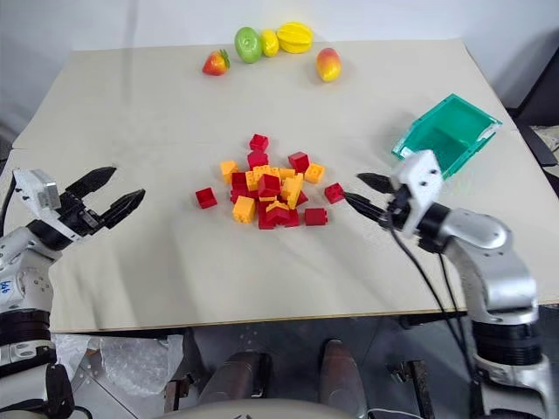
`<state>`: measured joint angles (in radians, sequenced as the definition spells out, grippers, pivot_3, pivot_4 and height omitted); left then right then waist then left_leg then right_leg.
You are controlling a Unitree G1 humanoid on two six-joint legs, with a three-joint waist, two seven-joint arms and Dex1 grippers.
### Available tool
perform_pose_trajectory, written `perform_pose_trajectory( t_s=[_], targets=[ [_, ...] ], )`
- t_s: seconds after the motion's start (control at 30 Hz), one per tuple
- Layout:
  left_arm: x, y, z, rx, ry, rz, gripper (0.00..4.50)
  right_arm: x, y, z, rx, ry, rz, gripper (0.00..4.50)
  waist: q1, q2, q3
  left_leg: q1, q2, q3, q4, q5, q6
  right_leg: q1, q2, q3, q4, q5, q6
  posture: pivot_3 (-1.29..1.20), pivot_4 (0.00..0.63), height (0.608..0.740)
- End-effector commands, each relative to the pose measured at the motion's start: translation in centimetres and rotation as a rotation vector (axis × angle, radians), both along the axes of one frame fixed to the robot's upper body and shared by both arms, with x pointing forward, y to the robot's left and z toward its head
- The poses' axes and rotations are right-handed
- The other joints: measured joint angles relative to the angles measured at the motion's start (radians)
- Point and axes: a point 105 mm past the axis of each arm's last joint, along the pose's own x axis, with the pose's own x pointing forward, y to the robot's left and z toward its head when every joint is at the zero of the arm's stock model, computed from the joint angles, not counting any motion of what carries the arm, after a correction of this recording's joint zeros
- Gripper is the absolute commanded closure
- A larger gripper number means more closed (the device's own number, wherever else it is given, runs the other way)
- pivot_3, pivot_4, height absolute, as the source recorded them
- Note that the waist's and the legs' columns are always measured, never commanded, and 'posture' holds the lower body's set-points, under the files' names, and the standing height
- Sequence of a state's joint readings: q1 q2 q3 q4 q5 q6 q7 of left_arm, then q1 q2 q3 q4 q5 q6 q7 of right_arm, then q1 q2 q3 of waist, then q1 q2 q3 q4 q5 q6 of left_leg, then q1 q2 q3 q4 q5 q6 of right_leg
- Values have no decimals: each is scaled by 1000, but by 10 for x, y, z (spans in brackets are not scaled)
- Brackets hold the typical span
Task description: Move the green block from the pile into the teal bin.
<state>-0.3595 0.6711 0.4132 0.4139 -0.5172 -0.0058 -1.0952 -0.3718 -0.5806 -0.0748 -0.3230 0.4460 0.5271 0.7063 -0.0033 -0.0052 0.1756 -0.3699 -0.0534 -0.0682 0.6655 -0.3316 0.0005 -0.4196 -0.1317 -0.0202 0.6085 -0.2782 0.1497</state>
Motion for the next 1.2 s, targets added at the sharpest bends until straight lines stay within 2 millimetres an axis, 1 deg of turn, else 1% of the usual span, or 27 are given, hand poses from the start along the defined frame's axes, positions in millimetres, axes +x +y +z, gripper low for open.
perform_pose_trajectory(
  t_s=[0.03, 0.1, 0.13, 0.23, 0.37, 0.47, 0.57, 0.63, 0.7, 0.77, 0.8, 0.9, 1.03, 1.13, 1.2],
  targets=[
    [-15, -4, 7, 12, -56, -136, 0, 1, 32, 7, 55, 13, 21, 3642, 1, 0, 0, 0, 0, 0, 0, 0, 0, 0, 0, 0, 0, 0, 0, 0, 150, 740],
    [-27, -13, -2, 83, -33, -268, 0, 6, 76, 4, 112, 61, 81, 4291, -5, 0, 0, -1, 0, 0, 0, 0, 0, 0, 0, 0, 0, 0, 0, 0, 150, 740],
    [-30, -15, -5, 97, -32, -303, 0, 8, 90, 4, 128, 71, 95, 4474, -11, 0, 0, 0, 0, 1, 0, 0, 0, -1, 0, 1, 0, 0, 0, 0, 150, 740],
    [-35, -18, -9, 149, -29, -370, 0, 22, 122, -2, 146, 100, 95, 4474, -20, 0, 0, -2, 0, 1, -1, 1, -1, -7, 0, 1, 7, -1, -2, 0, 150, 740],
    [-32, -19, -9, 146, -33, -365, 0, 35, 151, -8, 140, 107, 98, 4474, -24, 0, 0, -2, -2, 1, 0, 1, -1, -8, -1, 2, 11, -1, -2, 0, 150, 740],
    [-31, -21, -11, 144, -37, -354, 0, 42, 178, -16, 140, 143, 107, 4474, -31, 0, 0, -2, -3, 0, -1, 1, -1, -9, -1, 2, 12, -1, -2, 0, 150, 740],
    [-30, -23, -12, 133, -46, -337, 0, 52, 189, -26, 115, 148, 71, 4474, -44, 0, 0, -2, -2, 0, -1, 1, -1, -10, 0, 1, 13, -1, -3, 0, 150, 740],
    [-31, -24, -13, 128, -50, -333, 0, 61, 190, -35, 78, 144, 13, 4474, -53, 0, 0, -2, -2, 0, -1, 1, -1, -10, 0, 1, 14, -1, -3, 0, 150, 740],
    [-32, -25, -14, 127, -51, -329, 0, 67, 187, -39, 53, 130, -21, 4474, -56, -1, 0, -1, -2, 0, -1, 1, -1, -10, 0, 1, 14, -1, -3, 0, 150, 740],
    [-32, -25, -14, 126, -53, -318, 0, 78, 177, -42, 35, 114, -98, 4474, -56, -1, -1, -1, -2, 0, -1, 1, -1, -9, 0, 2, 14, -1, -3, 0, 150, 740],
    [-32, -25, -14, 125, -57, -310, 0, 84, 166, -43, 29, 109, -150, 4474, -56, -1, -1, -1, -2, 0, -1, 1, -1, -9, 0, 2, 14, -1, -3, 0, 150, 740],
    [-32, -26, -15, 124, -65, -299, 0, 92, 145, -45, 6, 86, -228, 4474, -54, -1, -1, -1, -2, 0, -1, 1, -1, -9, 0, 2, 15, -1, -3, 0, 150, 740],
    [-33, -28, -16, 117, -70, -292, 0, 92, 115, -45, -52, 47, -275, 4474, -49, -1, -1, -1, -3, -1, -1, 1, -1, -9, -1, 2, 15, -1, -3, 0, 150, 740],
    [-32, -30, -18, 112, -71, -289, 0, 84, 101, -43, -97, 25, -245, 4474, -51, -1, -1, -1, -2, 0, -1, 1, -1, -9, -1, 2, 14, -1, -3, 0, 150, 740],
    [-31, -31, -19, 111, -71, -287, 0, 76, 101, -40, -121, 4, -185, 4474, -54, -1, -1, -1, -2, 0, -1, 1, -1, -9, 0, 2, 14, -1, -3, 0, 150, 740]
  ],
)
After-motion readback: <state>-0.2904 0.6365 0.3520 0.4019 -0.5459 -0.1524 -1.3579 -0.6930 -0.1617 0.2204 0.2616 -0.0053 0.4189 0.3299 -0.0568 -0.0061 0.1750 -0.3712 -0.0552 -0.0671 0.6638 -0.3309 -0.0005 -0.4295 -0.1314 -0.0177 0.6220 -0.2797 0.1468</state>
